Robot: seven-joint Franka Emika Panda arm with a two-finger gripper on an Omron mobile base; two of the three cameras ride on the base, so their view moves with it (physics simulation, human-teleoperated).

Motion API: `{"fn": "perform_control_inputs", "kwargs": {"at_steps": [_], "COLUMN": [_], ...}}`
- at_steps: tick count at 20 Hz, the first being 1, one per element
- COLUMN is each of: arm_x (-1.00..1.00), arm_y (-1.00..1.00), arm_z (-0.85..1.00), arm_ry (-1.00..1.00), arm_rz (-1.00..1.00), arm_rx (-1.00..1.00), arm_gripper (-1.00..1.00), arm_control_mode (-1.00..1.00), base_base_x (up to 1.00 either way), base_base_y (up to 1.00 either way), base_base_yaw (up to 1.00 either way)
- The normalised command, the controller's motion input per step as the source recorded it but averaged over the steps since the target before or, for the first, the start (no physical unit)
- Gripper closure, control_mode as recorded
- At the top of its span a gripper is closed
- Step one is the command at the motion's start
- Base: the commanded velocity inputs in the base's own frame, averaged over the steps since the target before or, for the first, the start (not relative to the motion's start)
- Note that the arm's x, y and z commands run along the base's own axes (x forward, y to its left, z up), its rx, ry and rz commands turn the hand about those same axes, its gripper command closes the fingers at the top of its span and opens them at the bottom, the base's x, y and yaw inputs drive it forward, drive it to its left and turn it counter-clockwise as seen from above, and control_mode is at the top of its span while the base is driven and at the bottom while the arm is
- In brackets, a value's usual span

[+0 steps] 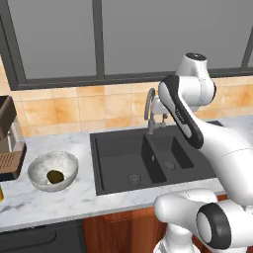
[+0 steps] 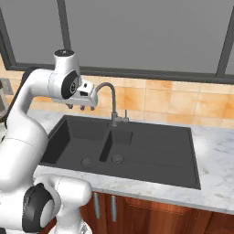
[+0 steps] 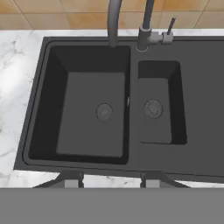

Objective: Move the cup from next to the sink to the open cabinet. Then, move the bowl with the avocado to the fridge to clear the area for faucet cleaning.

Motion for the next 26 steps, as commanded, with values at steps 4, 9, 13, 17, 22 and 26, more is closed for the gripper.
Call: {"fn": "perform_control_inputs", "kwargs": {"at_steps": [4,9,13,17,22,26], "arm_x": [-0.35,-0.10,0.00,0.00,0.00,0.33], "arm_y": [-0.01,0.00,0.00,0.00,0.00,-0.10], "arm_z": [-0.09,-0.08,0.00,0.00,0.00,-0.47], "arm_ry": [0.00,0.00,0.00,0.00,0.00,0.04], "arm_rz": [-0.02,0.00,0.00,0.00,0.00,0.00], "arm_rx": [0.00,0.02,0.00,0.00,0.00,-0.02], "arm_gripper": [-1.00,-1.00,-1.00,-1.00,-1.00,-1.00], "arm_control_mode": [-1.00,1.00,1.00,1.00,1.00,-1.00], "base_base_x": [0.00,-0.78,-0.29,0.39,0.69,0.00], "base_base_y": [0.00,0.41,1.00,0.96,0.50,0.00], "base_base_yaw": [0.00,0.00,0.00,0.00,0.00,0.00]}}
